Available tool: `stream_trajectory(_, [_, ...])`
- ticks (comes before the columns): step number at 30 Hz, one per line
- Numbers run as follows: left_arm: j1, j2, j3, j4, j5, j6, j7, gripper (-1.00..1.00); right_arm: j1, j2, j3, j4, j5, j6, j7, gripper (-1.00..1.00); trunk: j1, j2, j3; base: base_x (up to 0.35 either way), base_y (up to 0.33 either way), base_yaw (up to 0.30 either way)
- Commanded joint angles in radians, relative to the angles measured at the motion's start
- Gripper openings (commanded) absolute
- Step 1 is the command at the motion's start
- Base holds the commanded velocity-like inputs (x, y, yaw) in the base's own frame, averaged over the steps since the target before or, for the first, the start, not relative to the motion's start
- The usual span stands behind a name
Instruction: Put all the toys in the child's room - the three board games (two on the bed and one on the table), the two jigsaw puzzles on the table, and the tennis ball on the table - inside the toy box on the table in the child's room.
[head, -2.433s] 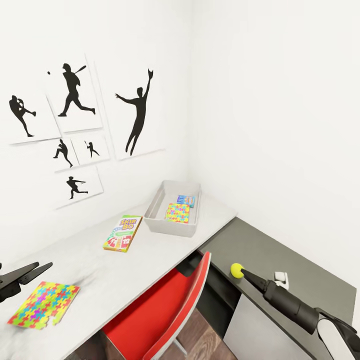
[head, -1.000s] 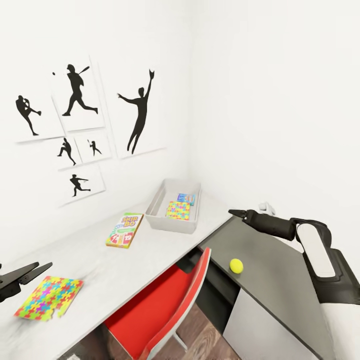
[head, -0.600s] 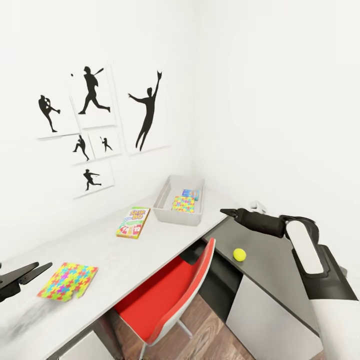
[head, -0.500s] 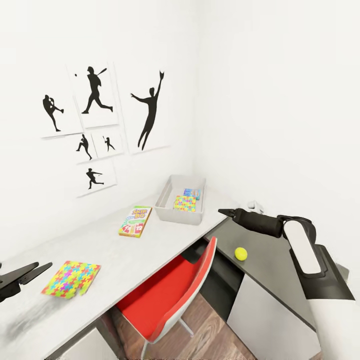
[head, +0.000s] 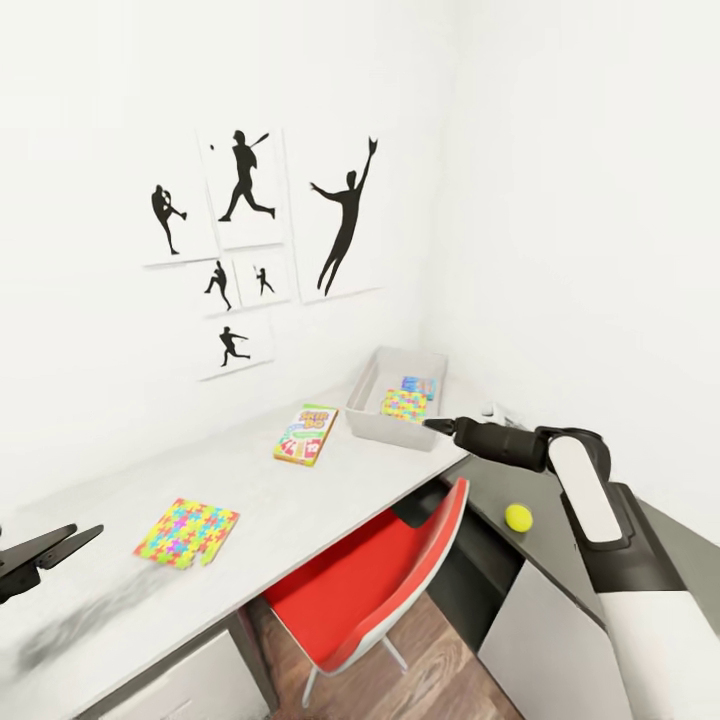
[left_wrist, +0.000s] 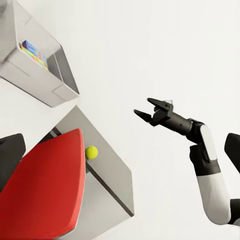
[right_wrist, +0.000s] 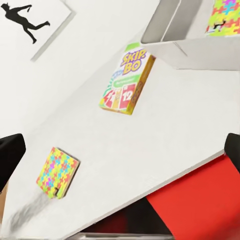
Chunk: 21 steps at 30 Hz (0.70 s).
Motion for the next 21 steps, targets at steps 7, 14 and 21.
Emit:
stream_trajectory(7, [-0.001, 0.0, 0.0, 0.0, -0.002, 0.011, -0.005, 1.0, -0.02, 0.033, 0.041, 0.002, -0.001, 0.003, -0.057, 1.0, 0.001, -0.002, -0.007, -0.001, 0.0, 0.264])
stream_trajectory(14, [0.0, 0.001, 0.0, 0.001, -0.002, 0.011, -0.005, 1.0, -0.035, 0.065, 0.073, 0.01, 0.0, 0.003, -0.1, 1.0, 0.001, -0.002, -0.011, 0.0, 0.0, 0.266])
stream_trajectory(21, [0.0, 0.002, 0.001, 0.002, -0.002, 0.011, -0.005, 1.0, -0.041, 0.077, 0.092, 0.031, 0.0, 0.003, -0.137, 1.0, 0.001, -0.002, -0.016, 0.0, 0.0, 0.266])
